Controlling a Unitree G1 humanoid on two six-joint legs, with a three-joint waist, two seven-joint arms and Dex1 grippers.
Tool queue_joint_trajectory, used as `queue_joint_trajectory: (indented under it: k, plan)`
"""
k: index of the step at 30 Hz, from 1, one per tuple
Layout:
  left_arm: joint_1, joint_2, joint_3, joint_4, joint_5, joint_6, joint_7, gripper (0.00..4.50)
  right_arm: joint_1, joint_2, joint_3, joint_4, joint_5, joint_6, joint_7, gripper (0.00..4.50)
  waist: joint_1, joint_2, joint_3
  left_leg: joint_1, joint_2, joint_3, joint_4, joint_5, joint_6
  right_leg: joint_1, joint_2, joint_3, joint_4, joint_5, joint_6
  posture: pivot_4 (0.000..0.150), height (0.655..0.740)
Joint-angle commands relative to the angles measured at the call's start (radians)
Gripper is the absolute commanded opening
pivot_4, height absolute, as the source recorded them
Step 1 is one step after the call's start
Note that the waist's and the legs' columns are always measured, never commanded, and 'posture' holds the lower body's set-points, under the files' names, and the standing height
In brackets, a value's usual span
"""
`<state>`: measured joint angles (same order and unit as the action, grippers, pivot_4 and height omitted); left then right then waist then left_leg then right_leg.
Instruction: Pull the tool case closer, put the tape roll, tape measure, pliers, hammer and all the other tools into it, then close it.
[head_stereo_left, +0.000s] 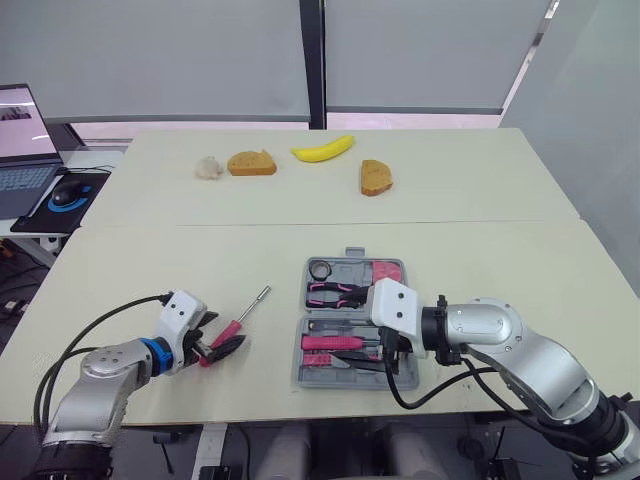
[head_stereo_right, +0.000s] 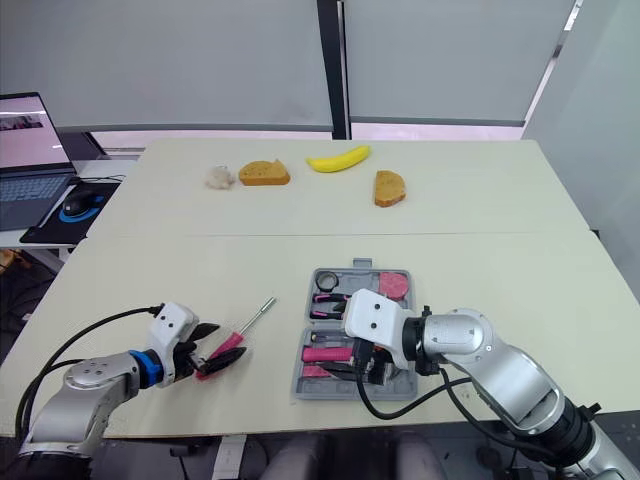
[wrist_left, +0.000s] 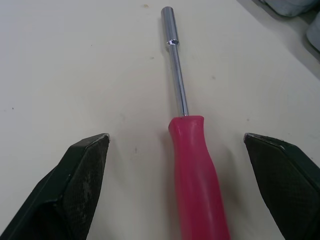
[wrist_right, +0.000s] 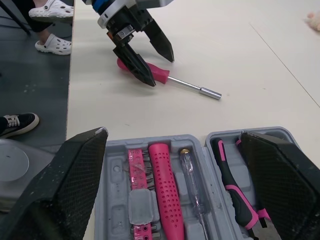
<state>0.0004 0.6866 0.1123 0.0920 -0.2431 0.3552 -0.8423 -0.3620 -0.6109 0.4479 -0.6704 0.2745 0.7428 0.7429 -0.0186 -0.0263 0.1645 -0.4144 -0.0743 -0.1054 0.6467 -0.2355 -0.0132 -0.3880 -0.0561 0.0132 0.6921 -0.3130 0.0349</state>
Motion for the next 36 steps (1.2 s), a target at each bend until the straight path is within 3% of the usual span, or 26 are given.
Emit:
queue_joint_trajectory:
  k: [1,3,6,16,21,24,28,31,36]
  plan:
    - [-0.017,-0.013,-0.017,0.019,0.026,-0.042,0.015,4.46,-0.006,0.001,-0.005,-0.016,-0.013,-0.027,0.004,4.50,0.000,0.000,0.000,0.000,0.000,0.000,0.000,0.000,0.000,0.000,0.000,0.000,0.000,0.000,0.000,0.150,0.7400]
    - [-0.026,-0.025,-0.028,0.033,0.030,-0.044,0.021,4.46,-0.007,0.000,-0.005,-0.016,-0.017,-0.028,0.004,4.50,0.000,0.000,0.000,0.000,0.000,0.000,0.000,0.000,0.000,0.000,0.000,0.000,0.000,0.000,0.000,0.150,0.7400]
    - [-0.019,-0.033,-0.048,0.050,0.041,-0.051,0.017,3.85,-0.005,-0.002,-0.006,-0.021,-0.019,-0.025,0.008,4.50,0.001,0.000,0.000,0.000,0.000,0.000,0.000,0.000,0.000,0.000,0.000,0.000,0.000,0.000,0.000,0.150,0.7400]
    - [0.005,-0.032,-0.076,0.038,0.040,-0.045,0.001,0.78,0.007,-0.008,-0.021,-0.043,-0.009,-0.003,0.002,4.50,0.000,0.005,-0.005,0.000,0.000,0.000,0.000,0.000,0.000,0.000,0.000,0.000,0.000,0.000,0.000,0.150,0.7400]
    - [0.030,-0.008,-0.044,0.001,0.019,-0.044,-0.010,0.70,0.017,-0.010,-0.035,-0.055,-0.008,0.004,-0.007,4.50,0.000,0.005,-0.005,0.000,0.000,0.000,0.000,0.000,0.000,0.000,0.000,0.000,0.000,0.000,0.000,0.150,0.7400]
    - [0.064,0.058,0.005,-0.091,-0.026,-0.041,-0.073,0.70,0.046,-0.029,-0.088,-0.080,0.002,-0.012,-0.007,4.50,-0.006,0.005,-0.005,0.000,0.000,0.000,0.000,0.000,0.000,0.000,0.000,0.000,0.000,0.000,0.000,0.150,0.7400]
    - [0.050,0.172,0.015,-0.256,-0.080,-0.060,-0.206,0.70,0.138,-0.117,-0.264,-0.168,0.097,0.015,0.044,4.50,0.007,0.005,-0.005,-0.001,0.000,-0.002,0.000,0.000,0.000,0.000,0.000,-0.002,-0.001,0.000,0.000,0.150,0.7400]
    - [0.018,0.214,-0.044,-0.368,-0.088,-0.057,-0.265,0.70,0.217,-0.200,-0.383,-0.211,0.167,0.037,0.093,4.50,0.018,0.006,-0.005,0.000,0.000,-0.001,0.000,0.000,0.000,0.002,0.000,-0.001,-0.005,0.000,0.000,0.150,0.7400]
    - [-0.095,0.197,-0.255,-0.525,-0.006,0.046,-0.253,0.70,0.349,-0.386,-0.526,-0.250,0.225,0.051,0.205,4.50,0.017,0.007,-0.005,0.000,0.000,-0.001,-0.001,0.000,0.001,0.006,0.000,-0.002,-0.006,0.000,0.000,0.150,0.7400]
